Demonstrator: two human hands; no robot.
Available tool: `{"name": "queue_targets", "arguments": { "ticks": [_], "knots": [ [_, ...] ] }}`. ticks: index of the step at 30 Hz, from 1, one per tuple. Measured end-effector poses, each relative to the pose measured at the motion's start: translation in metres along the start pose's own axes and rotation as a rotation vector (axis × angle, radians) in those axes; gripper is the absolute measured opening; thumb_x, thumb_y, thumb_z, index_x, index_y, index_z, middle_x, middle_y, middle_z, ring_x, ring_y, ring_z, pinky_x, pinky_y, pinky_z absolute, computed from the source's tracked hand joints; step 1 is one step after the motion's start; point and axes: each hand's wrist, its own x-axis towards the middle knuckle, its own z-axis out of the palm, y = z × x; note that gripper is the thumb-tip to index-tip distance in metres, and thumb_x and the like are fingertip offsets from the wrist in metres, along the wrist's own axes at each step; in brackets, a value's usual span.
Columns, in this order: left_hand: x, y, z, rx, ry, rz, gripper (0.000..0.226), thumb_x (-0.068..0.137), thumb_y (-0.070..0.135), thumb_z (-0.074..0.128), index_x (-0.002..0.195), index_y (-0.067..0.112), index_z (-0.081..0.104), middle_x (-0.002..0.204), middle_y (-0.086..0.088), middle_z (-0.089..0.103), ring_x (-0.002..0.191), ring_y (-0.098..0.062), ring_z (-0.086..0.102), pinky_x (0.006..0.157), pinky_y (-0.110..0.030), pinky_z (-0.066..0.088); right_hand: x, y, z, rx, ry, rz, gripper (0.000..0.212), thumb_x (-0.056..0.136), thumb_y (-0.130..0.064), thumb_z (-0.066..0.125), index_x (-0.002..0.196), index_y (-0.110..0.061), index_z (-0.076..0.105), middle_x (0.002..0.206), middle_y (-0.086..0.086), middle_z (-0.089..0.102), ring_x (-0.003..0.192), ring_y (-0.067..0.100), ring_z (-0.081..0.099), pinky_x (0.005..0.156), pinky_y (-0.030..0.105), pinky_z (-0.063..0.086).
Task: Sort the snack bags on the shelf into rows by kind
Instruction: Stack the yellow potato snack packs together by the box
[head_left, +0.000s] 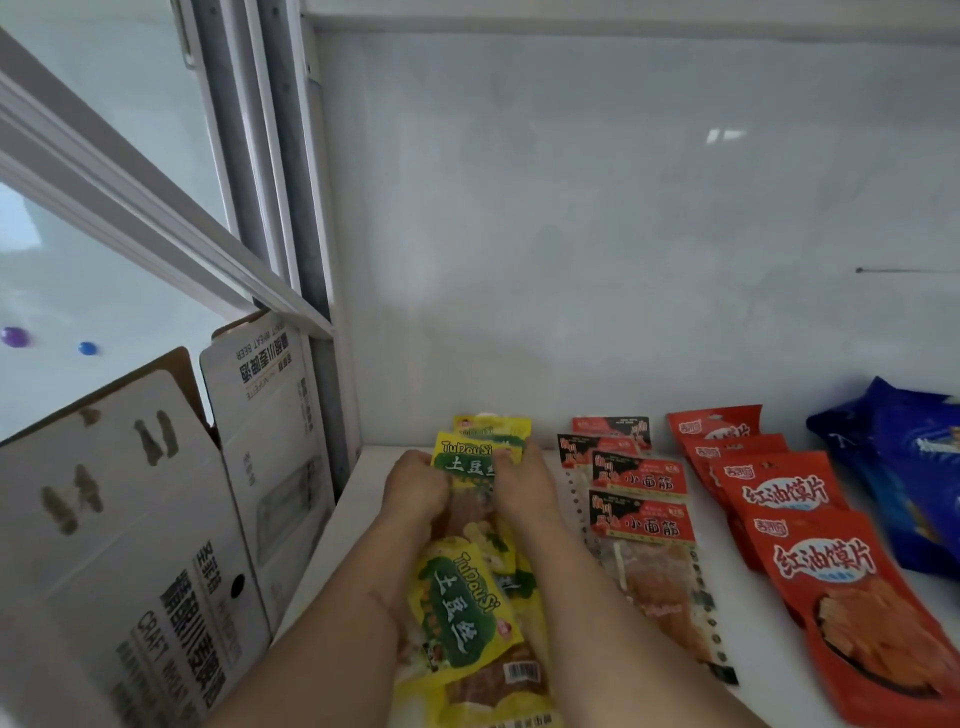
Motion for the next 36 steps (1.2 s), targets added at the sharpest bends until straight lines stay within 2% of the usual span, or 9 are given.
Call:
{"name": "queue_targets", "arguments": {
  "ticks": [2, 4, 7, 14, 17, 20, 23, 29, 36],
  "knots": [
    [0.0, 0.0, -0.001, 0.027, 0.029, 0.018, 0.012, 0.084, 0.009, 0.065, 0.096, 0.008, 0.067, 0.105, -0.013, 0.07, 0.093, -0.03, 0.067, 0.082, -0.039, 0.057, -0.003, -0.002, -0.001, -0.051, -0.013, 0.008, 0.044, 0.1, -0.026, 0.047, 0.14, -0.009, 0.044, 0.138, 0.018, 0.053, 0.123, 0.035, 0.053, 0.097, 0.035, 0.044],
    [0.003, -0.002, -0.005, 0.079, 0.035, 0.042, 0.04, 0.089, 0.016, 0.066, 0.127, 0.006, 0.057, 0.126, -0.016, 0.063, 0.112, -0.032, 0.061, 0.092, -0.036, 0.05, -0.012, -0.006, -0.004, -0.109, -0.037, 0.006, 0.052, 0.101, -0.031, 0.046, 0.147, -0.008, 0.038, 0.148, 0.019, 0.044, 0.131, 0.034, 0.047, 0.107, 0.039, 0.041],
    [-0.002, -0.005, -0.02, 0.232, 0.036, 0.138, 0.055, 0.093, 0.028, 0.063, 0.141, 0.006, 0.048, 0.142, -0.017, 0.053, 0.126, -0.033, 0.053, 0.102, -0.037, 0.044, -0.035, -0.013, -0.016, -0.196, -0.062, -0.055, 0.049, 0.104, -0.03, 0.045, 0.146, -0.007, 0.04, 0.149, 0.017, 0.043, 0.135, 0.031, 0.044, 0.105, 0.032, 0.036],
    [-0.051, -0.028, -0.068, 0.776, -0.191, 0.201, 0.076, 0.091, 0.065, 0.05, 0.148, 0.017, 0.041, 0.15, -0.012, 0.045, 0.136, -0.032, 0.044, 0.109, -0.042, 0.04, -0.1, 0.003, -0.037, -0.359, -0.102, -0.09, 0.044, 0.106, -0.034, 0.039, 0.144, -0.015, 0.046, 0.145, 0.009, 0.049, 0.13, 0.026, 0.049, 0.1, 0.033, 0.039],
    [-0.075, -0.041, -0.08, 0.926, -0.256, 0.181, 0.081, 0.091, 0.069, 0.047, 0.152, 0.017, 0.035, 0.155, -0.01, 0.04, 0.14, -0.031, 0.039, 0.112, -0.039, 0.036, -0.125, 0.012, -0.04, -0.52, -0.058, -0.079, 0.043, 0.105, -0.034, 0.037, 0.144, -0.017, 0.046, 0.144, 0.007, 0.048, 0.129, 0.027, 0.048, 0.099, 0.036, 0.041],
    [-0.092, -0.05, -0.086, 0.979, -0.242, 0.199, 0.08, 0.093, 0.066, 0.047, 0.152, 0.014, 0.034, 0.159, -0.009, 0.034, 0.143, -0.029, 0.035, 0.115, -0.038, 0.034, -0.146, 0.017, -0.039, -0.711, -0.042, -0.107, 0.041, 0.106, -0.032, 0.033, 0.141, -0.017, 0.047, 0.14, 0.007, 0.05, 0.127, 0.029, 0.047, 0.098, 0.038, 0.041],
    [-0.107, -0.051, -0.092, 0.964, -0.184, 0.192, 0.073, 0.095, 0.061, 0.047, 0.148, 0.011, 0.039, 0.154, -0.011, 0.04, 0.138, -0.03, 0.042, 0.11, -0.037, 0.039, -0.163, 0.016, -0.043, -0.814, -0.029, -0.099, 0.038, 0.105, -0.031, 0.033, 0.137, -0.016, 0.047, 0.136, 0.007, 0.05, 0.124, 0.03, 0.047, 0.095, 0.039, 0.04],
    [-0.13, -0.054, -0.101, 1.024, -0.158, 0.096, 0.053, 0.086, 0.062, 0.052, 0.111, 0.015, 0.054, 0.126, -0.009, 0.054, 0.117, -0.031, 0.055, 0.097, -0.039, 0.047, -0.192, 0.017, -0.052, -0.853, -0.043, -0.071, 0.048, 0.102, -0.047, 0.035, 0.137, -0.017, 0.048, 0.136, 0.007, 0.05, 0.128, 0.031, 0.042, 0.102, 0.042, 0.036],
    [-0.161, -0.06, -0.109, 1.05, -0.082, 0.073, 0.071, 0.085, 0.067, 0.059, 0.128, 0.011, 0.051, 0.132, -0.013, 0.043, 0.12, -0.033, 0.05, 0.097, -0.039, 0.047, -0.206, 0.023, -0.058, -0.844, -0.028, -0.055, 0.054, 0.099, -0.053, 0.04, 0.134, -0.013, 0.048, 0.135, 0.01, 0.049, 0.128, 0.032, 0.042, 0.101, 0.041, 0.038]
  ]
}}
